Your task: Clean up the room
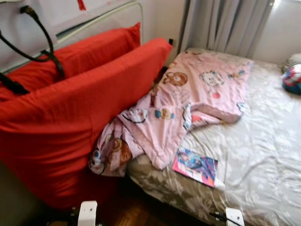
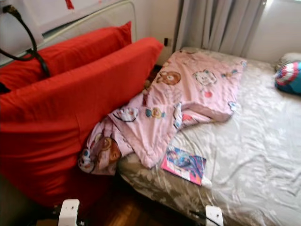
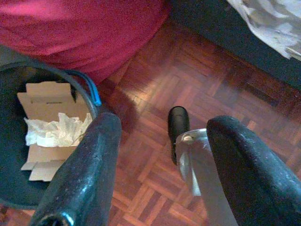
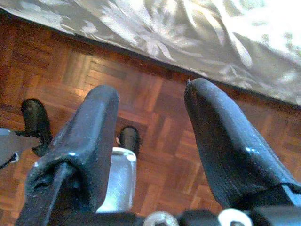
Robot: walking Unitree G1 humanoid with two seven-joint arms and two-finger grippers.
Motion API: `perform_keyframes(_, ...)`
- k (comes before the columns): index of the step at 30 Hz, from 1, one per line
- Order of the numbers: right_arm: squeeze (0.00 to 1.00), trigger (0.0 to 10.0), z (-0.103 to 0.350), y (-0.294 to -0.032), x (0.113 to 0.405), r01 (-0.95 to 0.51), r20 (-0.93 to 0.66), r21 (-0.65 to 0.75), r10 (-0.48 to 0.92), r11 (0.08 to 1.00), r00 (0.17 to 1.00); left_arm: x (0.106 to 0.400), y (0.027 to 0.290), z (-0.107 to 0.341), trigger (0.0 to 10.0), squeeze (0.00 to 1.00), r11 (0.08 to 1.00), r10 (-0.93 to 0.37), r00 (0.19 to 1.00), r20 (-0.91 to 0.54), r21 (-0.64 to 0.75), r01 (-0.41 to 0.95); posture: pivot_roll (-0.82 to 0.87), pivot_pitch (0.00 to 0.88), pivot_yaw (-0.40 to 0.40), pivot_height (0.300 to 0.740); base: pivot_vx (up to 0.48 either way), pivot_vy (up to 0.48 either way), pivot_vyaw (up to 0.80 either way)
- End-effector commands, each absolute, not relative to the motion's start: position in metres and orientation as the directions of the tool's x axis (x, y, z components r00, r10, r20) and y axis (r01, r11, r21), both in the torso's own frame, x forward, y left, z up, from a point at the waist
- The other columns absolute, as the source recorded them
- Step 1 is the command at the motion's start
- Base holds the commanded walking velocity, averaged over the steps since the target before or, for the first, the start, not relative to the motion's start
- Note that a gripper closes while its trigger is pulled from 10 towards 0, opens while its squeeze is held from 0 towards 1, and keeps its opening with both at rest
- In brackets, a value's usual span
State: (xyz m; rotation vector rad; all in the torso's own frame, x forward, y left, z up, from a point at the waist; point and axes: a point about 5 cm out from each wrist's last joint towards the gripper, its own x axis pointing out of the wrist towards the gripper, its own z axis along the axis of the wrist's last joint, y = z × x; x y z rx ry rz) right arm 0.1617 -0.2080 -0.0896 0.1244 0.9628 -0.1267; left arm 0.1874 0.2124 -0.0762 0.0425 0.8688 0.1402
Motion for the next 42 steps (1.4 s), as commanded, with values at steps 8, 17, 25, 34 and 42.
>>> perform_keyframes(8,0.00,10.0,-0.091,-0.208,0.158,0.164,-0.834,0.047,-0.052,0.985,0.550,0.185,0.213,-0.078,10.0,0.00,0.991,0.135,0.625,-0.769,0.093,-0.100,0.00,0.073,-0.024,0.740,0.257,0.000,0.00)
perform_keyframes(17,0.00,10.0,-0.091,-0.208,0.159,0.161,-0.832,0.048,-0.050,0.986,0.552,0.185,0.213,-0.077,10.0,0.00,0.991,0.131,0.624,-0.770,0.092,-0.094,-0.01,0.072,-0.019,0.740,0.256,0.000,0.00)
perform_keyframes(25,0.00,10.0,-0.091,-0.207,0.160,0.159,-0.831,0.050,-0.047,0.986,0.555,0.186,0.213,-0.077,10.0,0.00,0.992,0.124,0.624,-0.771,0.090,-0.086,-0.01,0.071,-0.017,0.740,0.191,0.000,0.00)
perform_keyframes(34,0.00,10.0,-0.084,-0.208,0.169,0.209,-0.758,0.074,-0.081,0.975,0.647,0.190,0.211,-0.075,10.0,0.00,0.993,0.105,0.656,-0.747,0.038,-0.115,0.00,0.051,-0.010,0.740,0.000,0.000,0.00)
perform_keyframes(42,0.00,10.0,-0.047,-0.190,0.234,0.115,-0.573,0.126,-0.023,0.985,0.819,0.203,0.207,-0.066,10.0,0.00,0.989,0.088,0.734,-0.673,-0.027,-0.143,0.00,0.013,-0.018,0.740,0.000,0.000,0.00)
